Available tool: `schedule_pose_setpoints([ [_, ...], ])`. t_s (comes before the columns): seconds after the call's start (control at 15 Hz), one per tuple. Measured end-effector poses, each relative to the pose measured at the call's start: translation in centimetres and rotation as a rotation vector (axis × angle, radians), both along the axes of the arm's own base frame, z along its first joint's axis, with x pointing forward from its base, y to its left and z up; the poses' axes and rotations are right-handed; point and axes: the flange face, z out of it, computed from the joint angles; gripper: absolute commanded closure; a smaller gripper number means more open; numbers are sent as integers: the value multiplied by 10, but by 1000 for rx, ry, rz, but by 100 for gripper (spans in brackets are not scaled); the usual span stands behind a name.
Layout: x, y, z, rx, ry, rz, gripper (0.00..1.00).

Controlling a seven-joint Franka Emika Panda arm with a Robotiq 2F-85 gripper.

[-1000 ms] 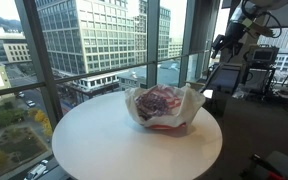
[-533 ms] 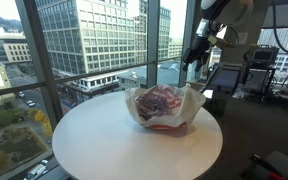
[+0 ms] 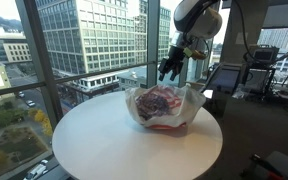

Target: Remove the items from the plastic bag and put them on the table.

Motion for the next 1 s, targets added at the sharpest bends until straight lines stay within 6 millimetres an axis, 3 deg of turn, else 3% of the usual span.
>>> schedule_pose_setpoints([
  [0.4,5,20,-37,0,35,158,0],
  [0.8,16,33,-91,-38,91,291,0],
  [1.0,28,37,-117,-130,14,356,0],
])
